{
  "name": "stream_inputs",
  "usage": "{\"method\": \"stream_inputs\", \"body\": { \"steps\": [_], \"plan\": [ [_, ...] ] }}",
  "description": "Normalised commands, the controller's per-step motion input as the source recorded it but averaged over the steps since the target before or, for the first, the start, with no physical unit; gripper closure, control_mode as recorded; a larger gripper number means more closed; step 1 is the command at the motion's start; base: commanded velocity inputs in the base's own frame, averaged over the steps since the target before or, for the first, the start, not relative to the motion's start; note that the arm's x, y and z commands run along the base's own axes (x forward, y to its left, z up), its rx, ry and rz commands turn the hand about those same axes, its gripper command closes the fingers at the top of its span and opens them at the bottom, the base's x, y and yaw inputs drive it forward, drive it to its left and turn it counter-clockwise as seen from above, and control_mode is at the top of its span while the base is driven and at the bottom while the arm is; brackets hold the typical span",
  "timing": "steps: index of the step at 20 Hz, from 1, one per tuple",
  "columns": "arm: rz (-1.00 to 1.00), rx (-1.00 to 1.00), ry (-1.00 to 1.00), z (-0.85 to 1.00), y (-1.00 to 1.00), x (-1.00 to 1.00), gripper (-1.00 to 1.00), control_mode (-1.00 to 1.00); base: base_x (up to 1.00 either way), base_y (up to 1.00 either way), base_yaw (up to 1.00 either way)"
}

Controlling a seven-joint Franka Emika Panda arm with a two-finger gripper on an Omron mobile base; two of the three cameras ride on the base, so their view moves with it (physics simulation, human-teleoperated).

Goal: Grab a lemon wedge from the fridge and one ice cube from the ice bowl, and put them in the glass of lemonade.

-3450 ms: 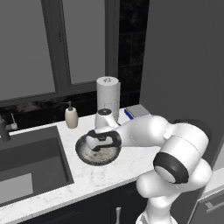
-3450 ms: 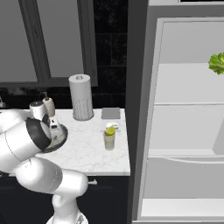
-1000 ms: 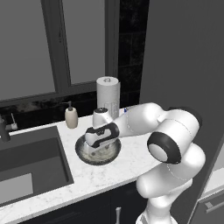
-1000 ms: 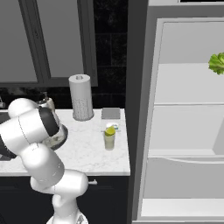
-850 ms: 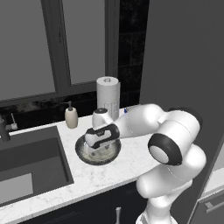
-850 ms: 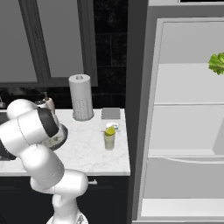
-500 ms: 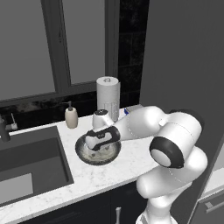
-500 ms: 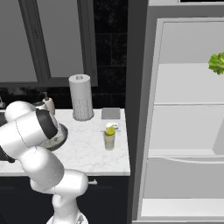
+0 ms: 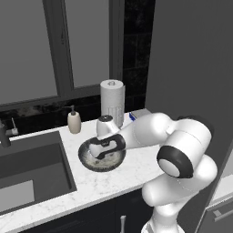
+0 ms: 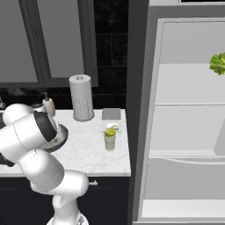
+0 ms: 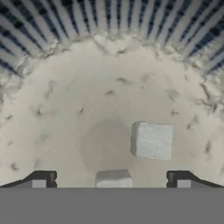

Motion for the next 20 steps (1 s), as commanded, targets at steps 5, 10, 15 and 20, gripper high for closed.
{"method": "stream_inputs", "body": {
  "steps": [5,10,15,20],
  "plan": [
    [0.0,0.0,-0.03,-0.01,-0.02,-0.06,-1.0,-1.0,0.0,0.0,0.0],
    [0.0,0.0,0.0,0.0,-0.01,-0.16,-1.0,-1.0,0.0,0.0,0.0],
    [0.0,0.0,0.0,-0.07,0.0,0.0,-1.0,-1.0,0.0,0.0,0.0],
    [0.0,0.0,0.0,-0.15,0.0,0.0,-1.0,-1.0,0.0,0.0,0.0]
  ]
}}
